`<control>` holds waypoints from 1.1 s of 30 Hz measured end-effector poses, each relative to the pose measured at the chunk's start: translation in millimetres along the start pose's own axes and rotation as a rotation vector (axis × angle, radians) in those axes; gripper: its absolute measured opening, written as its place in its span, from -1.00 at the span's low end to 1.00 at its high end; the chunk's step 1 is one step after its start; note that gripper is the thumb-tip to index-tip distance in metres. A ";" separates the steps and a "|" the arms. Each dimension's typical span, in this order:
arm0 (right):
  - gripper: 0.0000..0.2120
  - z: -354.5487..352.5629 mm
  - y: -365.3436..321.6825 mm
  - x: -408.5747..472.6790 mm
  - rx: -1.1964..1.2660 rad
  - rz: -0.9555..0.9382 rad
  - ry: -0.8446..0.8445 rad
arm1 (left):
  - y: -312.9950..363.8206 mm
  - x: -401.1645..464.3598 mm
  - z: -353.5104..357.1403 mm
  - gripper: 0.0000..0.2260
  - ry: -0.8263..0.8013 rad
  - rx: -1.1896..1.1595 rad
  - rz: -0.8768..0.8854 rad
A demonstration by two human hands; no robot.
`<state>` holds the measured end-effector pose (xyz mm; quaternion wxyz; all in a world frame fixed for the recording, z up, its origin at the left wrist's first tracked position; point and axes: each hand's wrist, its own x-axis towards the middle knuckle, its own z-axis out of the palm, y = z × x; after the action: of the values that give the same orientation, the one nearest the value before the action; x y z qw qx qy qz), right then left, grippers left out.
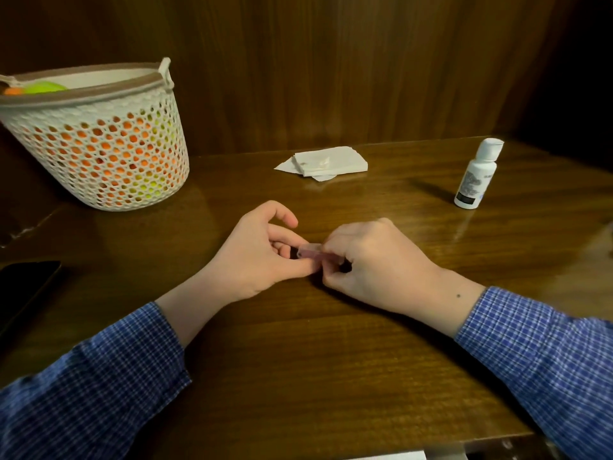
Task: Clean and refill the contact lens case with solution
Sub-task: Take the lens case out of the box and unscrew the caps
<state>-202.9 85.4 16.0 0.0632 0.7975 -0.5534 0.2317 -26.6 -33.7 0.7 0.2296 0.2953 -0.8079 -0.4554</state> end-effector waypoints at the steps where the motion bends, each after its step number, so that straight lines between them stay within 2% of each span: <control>1: -0.71 0.7 0.2 0.4 -0.010 0.007 0.000 | 0.0 0.5 -0.2 -0.50 -0.002 0.002 -0.009; 4: -0.68 0.1 5.1 2.8 0.029 0.026 -0.001 | -1.3 1.8 -1.6 -0.47 -0.006 0.002 -0.015; 7: -0.74 -5.0 19.3 3.9 0.194 0.088 -0.016 | -2.0 1.9 -2.3 -0.42 -0.014 0.045 -0.003; 10: -0.85 -2.6 33.9 3.6 0.334 0.164 0.058 | -2.8 1.7 -1.8 -0.37 -0.031 0.092 0.012; 14: -0.94 12.5 43.4 7.9 0.559 0.392 0.172 | -4.8 2.6 -0.7 -0.32 -0.034 0.110 0.017; 17: -0.90 17.2 47.8 13.3 0.671 0.525 0.193 | -4.6 3.3 -0.3 -0.31 -0.033 0.133 0.013; 20: -0.91 19.3 47.3 13.7 0.614 0.509 0.205 | -4.6 3.6 -0.5 -0.30 -0.026 0.138 0.007; 25: -0.94 9.5 43.1 5.8 0.485 0.400 0.372 | -5.9 2.4 -1.8 -0.33 0.062 0.162 0.007; 28: -0.96 9.6 39.9 2.5 0.480 0.354 0.234 | -7.8 1.4 -2.6 -0.32 0.099 0.184 0.014; 31: -0.93 16.6 37.7 3.0 0.428 0.399 0.054 | -9.2 1.0 -1.8 -0.33 0.095 0.183 0.025; 33: -0.89 18.9 36.8 5.0 0.385 0.425 0.006 | -10.2 0.7 -1.7 -0.34 0.098 0.184 0.029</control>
<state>-229.4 60.4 -4.3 -0.1378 0.6601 -0.6539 0.3431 -23.3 -39.4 -7.3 0.2474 0.3256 -0.8381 -0.3611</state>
